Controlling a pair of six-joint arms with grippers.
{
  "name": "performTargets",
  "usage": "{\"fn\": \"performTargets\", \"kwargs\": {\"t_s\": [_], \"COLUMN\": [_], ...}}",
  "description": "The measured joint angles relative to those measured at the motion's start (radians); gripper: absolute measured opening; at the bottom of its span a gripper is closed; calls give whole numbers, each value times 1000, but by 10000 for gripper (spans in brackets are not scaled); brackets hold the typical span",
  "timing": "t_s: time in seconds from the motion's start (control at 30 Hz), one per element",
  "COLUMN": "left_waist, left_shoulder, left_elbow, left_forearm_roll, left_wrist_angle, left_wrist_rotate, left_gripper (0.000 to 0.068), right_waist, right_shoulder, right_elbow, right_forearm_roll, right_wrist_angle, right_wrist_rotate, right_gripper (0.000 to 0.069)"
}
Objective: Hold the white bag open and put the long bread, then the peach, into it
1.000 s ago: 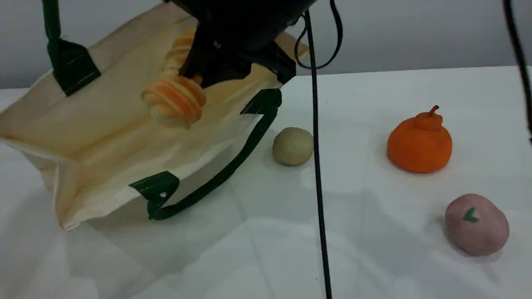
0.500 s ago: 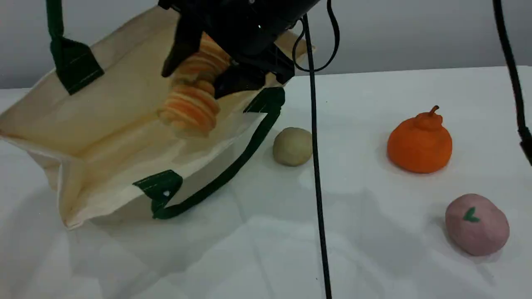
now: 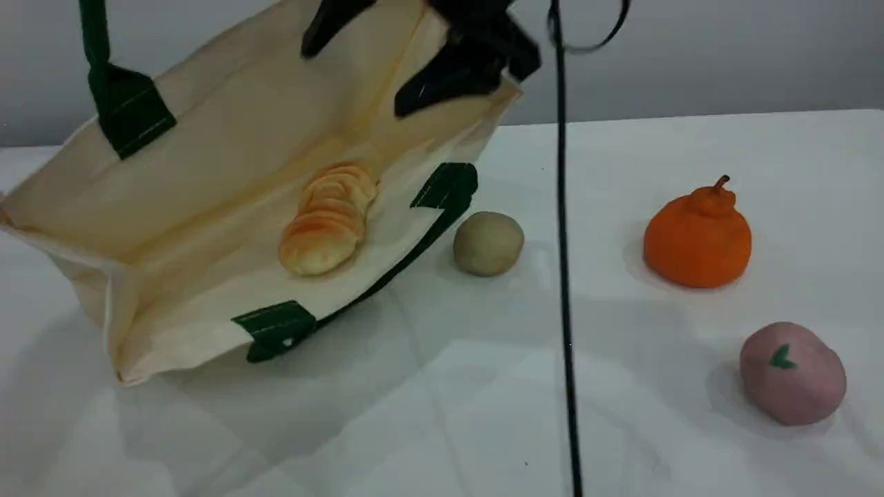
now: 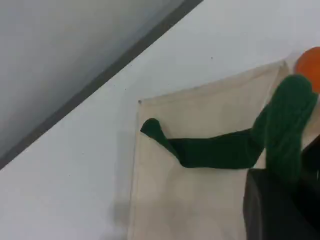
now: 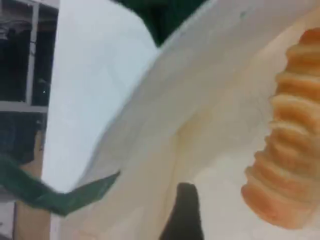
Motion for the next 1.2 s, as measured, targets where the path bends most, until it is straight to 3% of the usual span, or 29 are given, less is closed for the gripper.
{"fn": "performTargets", "kwargs": {"t_s": [0.33, 0.73, 0.93, 1.2], "left_waist": [0, 0, 0, 0], "left_shoulder": [0, 0, 0, 0], "left_elbow": [0, 0, 0, 0], "left_forearm_roll": [1, 3, 4, 4], "left_wrist_angle": [0, 0, 0, 0], "left_wrist_rotate": [0, 0, 0, 0], "left_gripper": [93, 93, 93, 93], "right_waist": [-121, -245, -268, -267], "right_shoulder": [-61, -89, -89, -89], "right_elbow": [-134, -212, -224, -223], "right_forearm_roll": [-114, -474, -604, -783], "right_wrist_angle": [248, 507, 495, 257], "right_wrist_rotate": [-6, 29, 16, -23], "right_gripper": [575, 575, 575, 575]}}
